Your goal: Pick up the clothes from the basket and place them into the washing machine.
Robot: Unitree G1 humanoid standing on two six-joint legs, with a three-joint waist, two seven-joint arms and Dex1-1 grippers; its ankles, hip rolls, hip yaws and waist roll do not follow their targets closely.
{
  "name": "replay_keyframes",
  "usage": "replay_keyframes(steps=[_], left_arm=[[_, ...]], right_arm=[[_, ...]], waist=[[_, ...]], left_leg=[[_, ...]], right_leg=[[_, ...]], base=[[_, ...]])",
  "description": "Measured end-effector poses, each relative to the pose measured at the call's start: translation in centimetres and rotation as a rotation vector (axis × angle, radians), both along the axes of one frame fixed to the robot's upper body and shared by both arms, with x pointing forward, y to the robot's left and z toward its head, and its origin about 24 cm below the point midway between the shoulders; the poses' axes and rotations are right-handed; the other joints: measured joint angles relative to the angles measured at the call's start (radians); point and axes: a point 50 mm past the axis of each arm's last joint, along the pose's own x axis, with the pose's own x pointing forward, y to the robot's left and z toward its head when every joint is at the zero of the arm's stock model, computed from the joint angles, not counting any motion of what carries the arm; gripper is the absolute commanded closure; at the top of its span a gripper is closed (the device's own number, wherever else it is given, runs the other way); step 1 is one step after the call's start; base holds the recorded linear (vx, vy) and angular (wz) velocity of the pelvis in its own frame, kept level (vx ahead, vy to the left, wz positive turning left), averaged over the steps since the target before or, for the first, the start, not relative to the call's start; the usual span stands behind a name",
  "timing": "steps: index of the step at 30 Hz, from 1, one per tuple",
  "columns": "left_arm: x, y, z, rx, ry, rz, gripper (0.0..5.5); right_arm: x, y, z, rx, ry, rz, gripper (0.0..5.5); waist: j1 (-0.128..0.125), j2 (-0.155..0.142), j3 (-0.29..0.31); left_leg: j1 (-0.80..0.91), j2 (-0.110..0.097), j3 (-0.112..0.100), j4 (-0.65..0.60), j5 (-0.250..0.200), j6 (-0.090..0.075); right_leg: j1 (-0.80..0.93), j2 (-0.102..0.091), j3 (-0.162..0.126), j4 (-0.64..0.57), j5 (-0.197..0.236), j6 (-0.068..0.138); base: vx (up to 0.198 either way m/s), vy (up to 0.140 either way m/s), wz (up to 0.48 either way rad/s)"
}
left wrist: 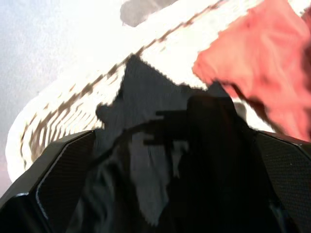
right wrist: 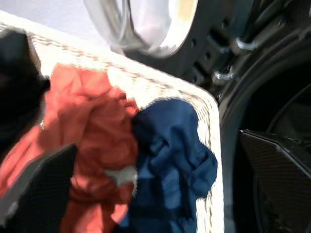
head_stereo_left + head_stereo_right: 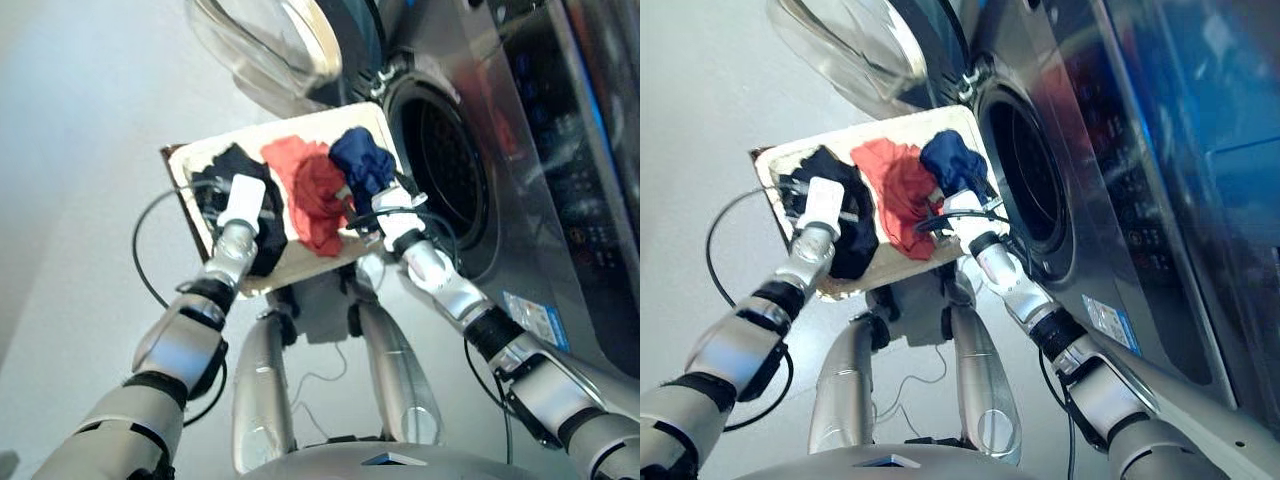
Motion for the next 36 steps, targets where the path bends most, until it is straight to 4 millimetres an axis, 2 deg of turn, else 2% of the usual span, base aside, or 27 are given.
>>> replay_keyframes(steps=[4, 6, 7, 8, 9, 16, 20, 24, 27, 29, 30, 31, 33, 34, 36], left_arm=[[0.5, 1.1, 1.5, -0.064, -0.035, 0.053, 0.00], [0.5, 1.8, 1.7, -0.084, -0.030, 0.081, 0.00], [0.5, 2.0, 1.7, -0.095, -0.029, 0.087, 2.44], [0.4, 2.0, 1.6, -0.104, -0.028, 0.091, 4.44], [0.5, 2.0, 1.7, -0.110, -0.027, 0.086, 5.50], [0.4, 2.0, 1.5, -0.133, -0.023, 0.082, 5.50], [-0.1, 1.9, 0.2, -0.158, 0.002, 0.080, 5.50], [-1.2, 1.0, -2.3, -0.216, 0.047, 0.066, 5.50], [-2.5, -0.7, -4.1, -0.313, 0.045, 0.016, 5.50], [-3.4, -1.7, -5.2, -0.377, 0.044, -0.022, 5.50], [-3.9, -2.2, -5.3, -0.416, 0.031, -0.047, 5.50], [-4.4, -2.7, -5.3, -0.445, 0.005, -0.075, 5.50], [-5.1, -3.6, -5.1, -0.508, -0.029, -0.124, 5.50], [-5.5, -4.0, -5.1, -0.537, -0.039, -0.145, 5.50], [-6.1, -4.7, -5.1, -0.573, -0.043, -0.197, 5.50]], right_arm=[[-0.3, 0.3, 0.3, 0.013, -0.015, 0.019, 0.00], [-0.5, 0.4, 0.3, 0.015, -0.014, 0.028, 0.00], [-0.5, 0.3, 0.2, 0.015, -0.009, 0.028, 0.00], [-0.6, 0.3, 0.0, 0.013, -0.002, 0.031, 0.00], [-0.7, 0.3, -0.1, 0.012, 0.003, 0.034, 0.00], [-1.0, 0.2, -0.4, 0.017, 0.013, 0.047, 0.00], [-1.3, -0.3, -1.1, 0.023, 0.037, 0.034, 0.00], [-1.5, -0.6, -2.2, 0.006, 0.072, 0.025, 0.00], [-1.7, -1.2, -3.7, -0.041, 0.117, 0.006, 0.00], [-2.1, -1.5, -5.1, -0.118, 0.138, 0.005, 0.00], [-2.1, -1.5, -5.3, -0.150, 0.132, 0.007, 0.00], [-2.3, -1.5, -5.7, -0.179, 0.138, 0.011, 0.00], [-2.7, -1.6, -6.6, -0.241, 0.150, 0.028, 0.00], [-3.0, -1.5, -7.0, -0.282, 0.153, 0.043, 0.00], [-3.5, -1.2, -7.6, -0.351, 0.152, 0.080, 0.00]], waist=[[-0.015, 0.000, -0.002], [-0.019, 0.000, -0.002], [-0.019, 0.000, -0.002], [-0.019, 0.000, -0.002], [-0.019, 0.000, -0.002], [-0.017, 0.000, -0.013], [-0.016, 0.002, -0.036], [-0.007, 0.005, -0.038], [0.019, 0.007, -0.040], [0.031, 0.013, -0.046], [0.046, 0.020, -0.051], [0.047, 0.023, -0.052], [0.067, 0.037, -0.055], [0.067, 0.041, -0.054], [0.068, 0.054, -0.049]], left_leg=[[-0.087, 0.009, -0.003, 0.058, -0.020, 0.009], [-0.126, 0.010, -0.006, 0.082, -0.025, 0.013], [-0.138, 0.011, -0.006, 0.087, -0.026, 0.014], [-0.147, 0.010, -0.006, 0.091, -0.026, 0.014], [-0.153, 0.010, -0.006, 0.097, -0.026, 0.014], [-0.163, 0.011, -0.005, 0.097, -0.026, 0.014], [-0.141, 0.004, -0.003, 0.076, -0.024, 0.016], [-0.039, -0.017, 0.002, 0.009, -0.010, 0.012], [0.098, -0.047, 0.004, -0.090, 0.022, 0.003], [0.187, -0.060, 0.001, -0.157, 0.040, -0.004], [0.229, -0.069, -0.001, -0.193, 0.051, -0.006], [0.268, -0.077, 0.000, -0.227, 0.064, -0.008], [0.343, -0.091, -0.003, -0.294, 0.089, -0.011], [0.386, -0.098, -0.005, -0.328, 0.100, -0.012], [0.484, -0.106, -0.023, -0.398, 0.125, -0.016]], right_leg=[[-0.082, 0.001, 0.004, 0.051, -0.015, 0.011], [-0.123, 0.000, 0.004, 0.074, -0.020, 0.010], [-0.133, 0.000, 0.004, 0.077, -0.019, 0.010], [-0.142, -0.001, 0.004, 0.080, -0.019, 0.010], [-0.149, -0.001, 0.005, 0.083, -0.019, 0.010], [-0.165, -0.002, 0.005, 0.095, -0.023, 0.007], [-0.148, -0.006, 0.006, 0.090, -0.023, 0.004], [-0.060, -0.018, 0.006, 0.055, -0.025, 0.005], [0.054, -0.033, 0.004, 0.007, -0.027, 0.007], [0.132, -0.036, 0.002, -0.026, -0.029, 0.007], [0.166, -0.040, -0.002, -0.037, -0.035, 0.009], [0.196, -0.043, -0.002, -0.051, -0.036, 0.009], [0.253, -0.051, -0.011, -0.069, -0.037, 0.009], [0.285, -0.053, -0.015, -0.080, -0.037, 0.009], [0.381, -0.055, -0.034, -0.120, -0.038, 0.011]], base=[[0.000, 0.000, 0.000], [0.000, 0.000, 0.000], [0.000, 0.000, 0.000], [0.000, 0.000, 0.000], [0.000, 0.000, 0.000], [0.000, 0.000, 0.000], [0.013, -0.001, 0.013], [0.064, 0.002, 0.056], [0.065, -0.012, 0.121], [0.029, 0.000, 0.061], [0.000, 0.000, 0.000], [0.000, 0.000, 0.000], [0.028, -0.001, 0.042], [0.073, -0.007, 0.076], [0.083, 0.007, 0.139]])
